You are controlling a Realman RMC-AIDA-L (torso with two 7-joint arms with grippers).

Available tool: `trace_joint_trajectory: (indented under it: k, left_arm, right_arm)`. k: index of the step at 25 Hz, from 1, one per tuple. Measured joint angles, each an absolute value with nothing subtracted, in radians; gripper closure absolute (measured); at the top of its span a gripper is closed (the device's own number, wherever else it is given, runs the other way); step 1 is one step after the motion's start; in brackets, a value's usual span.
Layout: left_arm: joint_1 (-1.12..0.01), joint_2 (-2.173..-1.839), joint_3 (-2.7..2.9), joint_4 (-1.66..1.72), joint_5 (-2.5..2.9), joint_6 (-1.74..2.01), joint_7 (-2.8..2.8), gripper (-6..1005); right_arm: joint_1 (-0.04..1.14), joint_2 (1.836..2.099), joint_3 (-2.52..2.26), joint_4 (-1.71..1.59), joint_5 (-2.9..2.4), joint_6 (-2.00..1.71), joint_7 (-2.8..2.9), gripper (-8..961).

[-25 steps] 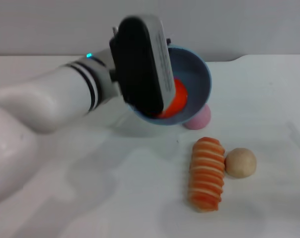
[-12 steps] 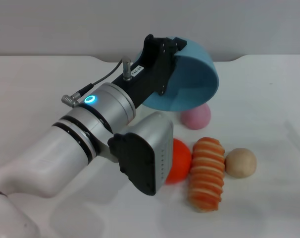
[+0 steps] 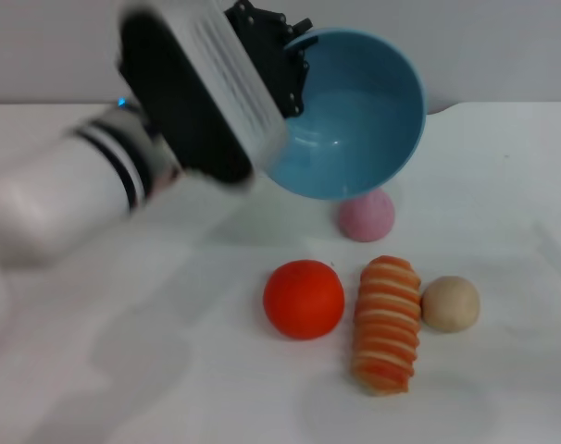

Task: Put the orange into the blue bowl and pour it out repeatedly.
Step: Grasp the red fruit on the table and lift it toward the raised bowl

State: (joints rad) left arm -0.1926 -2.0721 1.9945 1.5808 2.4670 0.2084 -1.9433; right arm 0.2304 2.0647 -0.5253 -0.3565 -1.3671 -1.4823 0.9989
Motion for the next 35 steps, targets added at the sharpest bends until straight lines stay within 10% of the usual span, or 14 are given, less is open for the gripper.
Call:
trace_joint_trajectory:
  k: [11,35]
  left_arm:
    - [-0.548,-2.062,1.551,1.412,2.569,0.999,-2.524,999]
    - [-0.55,-2.064,1.537,1.374,2.534,0.974,-2.554,1000]
  right_arm:
    - [0.311,2.057,-0.526,-0.683,-1.803,-1.467,1.527,285]
    - [0.696,2.081,-1.155,-0.606,-2.028,-1.245,1.88,285]
